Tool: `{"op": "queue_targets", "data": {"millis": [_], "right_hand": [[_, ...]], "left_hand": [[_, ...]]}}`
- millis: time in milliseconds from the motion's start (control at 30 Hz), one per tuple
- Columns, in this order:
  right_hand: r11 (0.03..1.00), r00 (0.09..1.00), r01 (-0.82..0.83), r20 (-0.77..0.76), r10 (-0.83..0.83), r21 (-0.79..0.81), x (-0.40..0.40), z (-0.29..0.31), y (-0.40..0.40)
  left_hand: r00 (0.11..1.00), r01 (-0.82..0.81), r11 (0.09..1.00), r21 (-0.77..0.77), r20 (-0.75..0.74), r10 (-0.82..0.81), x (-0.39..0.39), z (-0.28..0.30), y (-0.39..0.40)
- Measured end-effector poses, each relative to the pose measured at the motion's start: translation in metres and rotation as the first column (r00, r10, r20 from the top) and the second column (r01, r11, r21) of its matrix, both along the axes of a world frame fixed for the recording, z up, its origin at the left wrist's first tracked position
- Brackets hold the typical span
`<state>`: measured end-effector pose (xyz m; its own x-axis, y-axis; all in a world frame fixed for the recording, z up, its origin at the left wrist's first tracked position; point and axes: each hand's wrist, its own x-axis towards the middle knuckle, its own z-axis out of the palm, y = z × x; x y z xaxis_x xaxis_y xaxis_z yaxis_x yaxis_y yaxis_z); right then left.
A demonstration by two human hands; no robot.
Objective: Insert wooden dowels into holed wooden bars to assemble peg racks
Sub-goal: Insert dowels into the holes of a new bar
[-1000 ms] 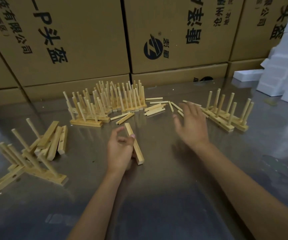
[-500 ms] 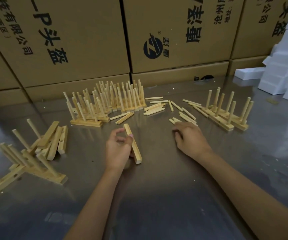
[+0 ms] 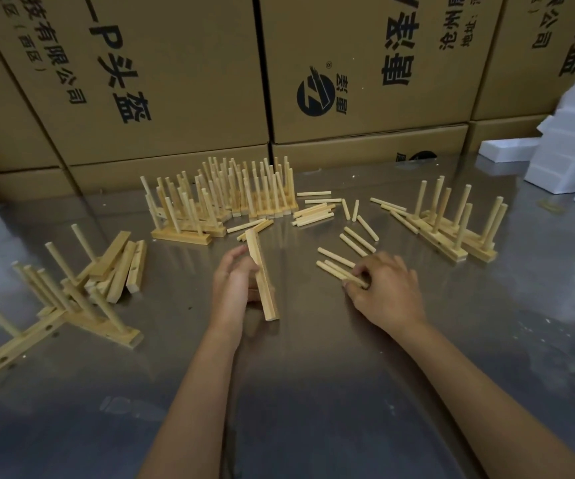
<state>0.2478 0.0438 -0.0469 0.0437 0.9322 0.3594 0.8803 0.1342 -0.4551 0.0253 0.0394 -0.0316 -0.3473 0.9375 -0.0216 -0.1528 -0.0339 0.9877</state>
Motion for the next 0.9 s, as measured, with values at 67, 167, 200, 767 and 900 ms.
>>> {"op": "queue_targets", "data": {"millis": [67,167,200,767,900], "right_hand": [[1.000,1.000,0.001,-0.027,-0.001,-0.020,0.001,0.000,0.002],[0.996,0.997,0.012,-0.071,-0.019,-0.092,0.002,0.001,0.006],[0.992,0.996,0.017,-0.082,-0.027,-0.123,0.003,0.002,0.008],[0.921,0.892,-0.345,-0.241,0.381,0.181,-0.019,0.026,-0.027],[0.931,0.898,-0.336,-0.249,0.362,0.142,-0.020,0.025,-0.027]], "left_hand": [[0.996,0.016,1.000,-0.015,0.093,-0.015,-0.003,0.001,0.002],[0.983,0.004,0.999,-0.046,0.181,0.004,-0.004,0.001,0.004],[0.982,-0.007,0.998,-0.062,0.187,0.018,-0.005,0.001,0.005],[0.849,0.525,0.846,-0.087,0.116,-0.515,0.035,0.009,-0.012],[0.847,0.524,0.849,-0.062,0.145,-0.512,0.038,0.008,-0.011]]}}
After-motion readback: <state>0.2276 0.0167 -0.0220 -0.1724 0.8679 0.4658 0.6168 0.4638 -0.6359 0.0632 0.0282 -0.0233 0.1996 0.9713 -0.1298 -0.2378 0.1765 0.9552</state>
